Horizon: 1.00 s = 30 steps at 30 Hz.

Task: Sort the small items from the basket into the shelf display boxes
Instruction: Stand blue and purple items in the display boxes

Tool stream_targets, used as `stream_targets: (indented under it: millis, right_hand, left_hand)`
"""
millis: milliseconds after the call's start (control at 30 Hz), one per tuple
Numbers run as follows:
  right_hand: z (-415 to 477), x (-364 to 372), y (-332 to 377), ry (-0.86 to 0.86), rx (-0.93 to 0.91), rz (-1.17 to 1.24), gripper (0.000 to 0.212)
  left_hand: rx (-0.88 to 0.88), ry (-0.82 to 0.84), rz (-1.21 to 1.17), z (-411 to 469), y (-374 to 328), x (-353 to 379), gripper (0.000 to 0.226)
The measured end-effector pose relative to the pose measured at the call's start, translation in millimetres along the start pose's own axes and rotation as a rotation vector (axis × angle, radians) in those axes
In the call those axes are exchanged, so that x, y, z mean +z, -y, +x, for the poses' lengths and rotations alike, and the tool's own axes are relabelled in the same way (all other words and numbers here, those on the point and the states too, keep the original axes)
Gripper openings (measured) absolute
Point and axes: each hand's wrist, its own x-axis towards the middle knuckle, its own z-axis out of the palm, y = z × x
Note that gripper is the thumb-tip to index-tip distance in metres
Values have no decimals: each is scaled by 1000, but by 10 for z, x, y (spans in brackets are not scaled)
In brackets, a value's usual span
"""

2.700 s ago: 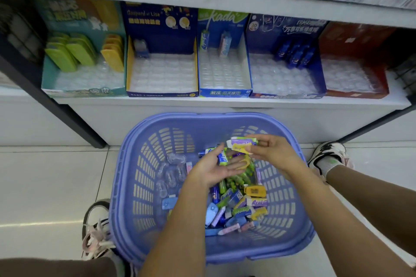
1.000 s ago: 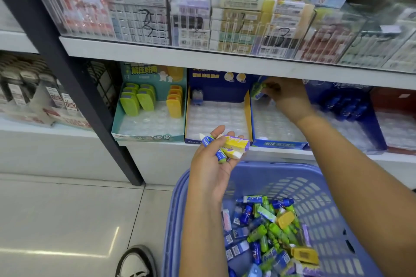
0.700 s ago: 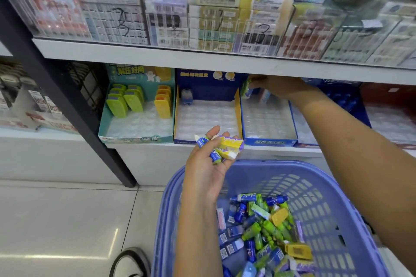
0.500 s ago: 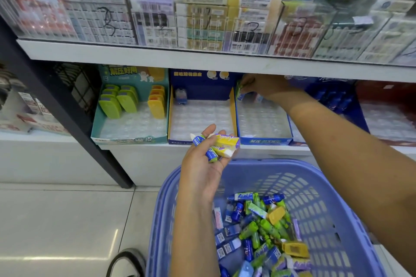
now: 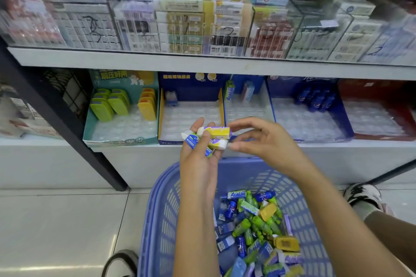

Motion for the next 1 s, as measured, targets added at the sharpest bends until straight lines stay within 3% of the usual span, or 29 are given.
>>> stream_targets:
  millis: [100,200,267,367,667,767,833,1000]
  right_hand:
    - [-86,84,-63,-28,-85,-29,38]
    - [-60,54,-18,-68,-197,-157,25]
    - [-43,-4,22,-45,-213,-196,20]
    - [-50,-44,48,67,-230,-334,32]
    - [-93,-383,-4,63,-278,-378,31]
    - [-27,-497,-76,-49,-219,-233,19]
    - [89,-595,-132,-217,-233,-194,21]
    - [658,-878,-224,-526,-227,-351,13]
  left_hand:
    - [-34,49,78,-33,-1,-16,21]
    - [-84,73,144,-40,-37,-15,20]
    - [-89,74,153,-32,-47,13,19]
    - [-67,48,139,-10,-13,75,16]
    - [-184,140,270,39,178,152,18]
    - [-201,124,245,78,239,214,19]
    - [-214,103,227,103,284,262,18]
    - [-298,-4,119,151,380,354,21]
